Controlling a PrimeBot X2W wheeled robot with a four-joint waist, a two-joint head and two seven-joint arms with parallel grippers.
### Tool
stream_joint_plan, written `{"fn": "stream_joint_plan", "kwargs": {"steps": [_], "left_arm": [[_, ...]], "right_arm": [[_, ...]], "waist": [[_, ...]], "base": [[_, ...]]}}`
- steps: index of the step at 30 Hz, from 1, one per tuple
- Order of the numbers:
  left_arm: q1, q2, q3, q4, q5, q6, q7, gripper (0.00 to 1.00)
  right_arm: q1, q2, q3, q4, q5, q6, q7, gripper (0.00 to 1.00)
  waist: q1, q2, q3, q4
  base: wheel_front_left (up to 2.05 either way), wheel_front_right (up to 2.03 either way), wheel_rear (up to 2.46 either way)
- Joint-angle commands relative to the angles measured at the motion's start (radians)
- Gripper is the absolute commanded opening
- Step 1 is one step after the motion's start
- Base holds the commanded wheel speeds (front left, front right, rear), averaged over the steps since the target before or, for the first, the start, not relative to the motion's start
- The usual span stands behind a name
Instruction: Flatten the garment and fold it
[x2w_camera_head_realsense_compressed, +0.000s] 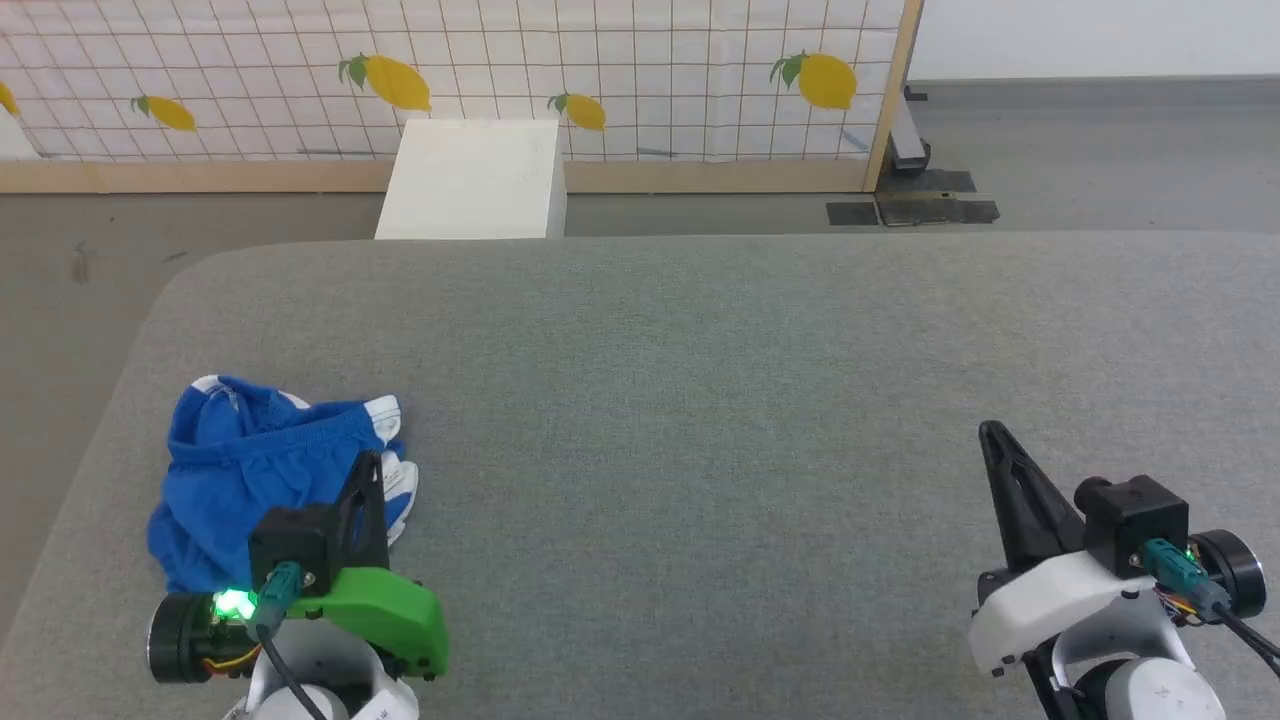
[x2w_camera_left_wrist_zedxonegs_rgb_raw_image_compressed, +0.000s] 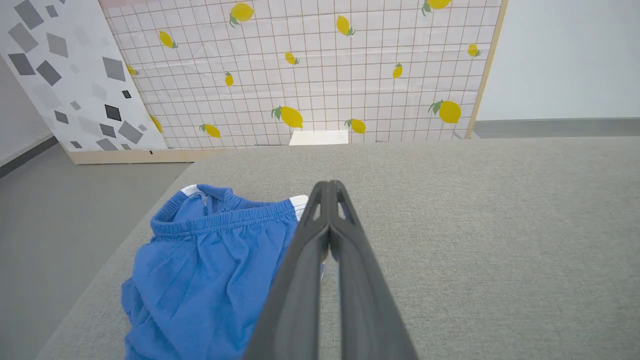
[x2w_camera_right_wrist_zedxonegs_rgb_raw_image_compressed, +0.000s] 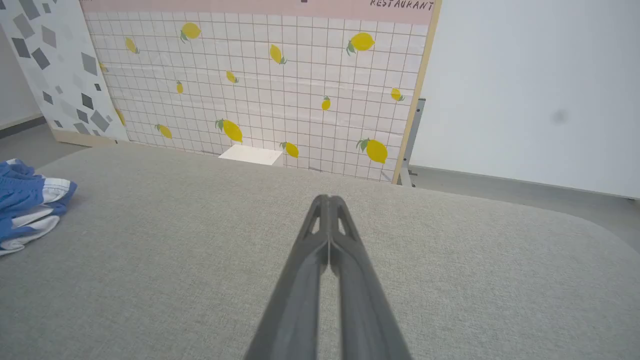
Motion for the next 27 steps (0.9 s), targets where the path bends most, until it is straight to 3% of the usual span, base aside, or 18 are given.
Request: {"fn": "stream_joint_plan", "kwargs": {"steps": [1, 27], "left_arm": [[0.012, -0.003, 0.002, -0.003, 0.013, -0.001, 0.001, 0.00], [0.012, -0.003, 0.002, -0.003, 0.013, -0.001, 0.001, 0.00]], "right_arm": [[0.014, 0.002, 0.001, -0.005, -0.006, -0.001, 0.000, 0.00], [0.014, 0.002, 0.001, -0.005, -0.006, -0.001, 0.000, 0.00]], "waist": [[0.0000, 0.0000, 0.000, 0.000], [0.0000, 0.0000, 0.000, 0.000]], "base": [[0.00, 0.00, 0.00], [0.00, 0.00, 0.00]]}}
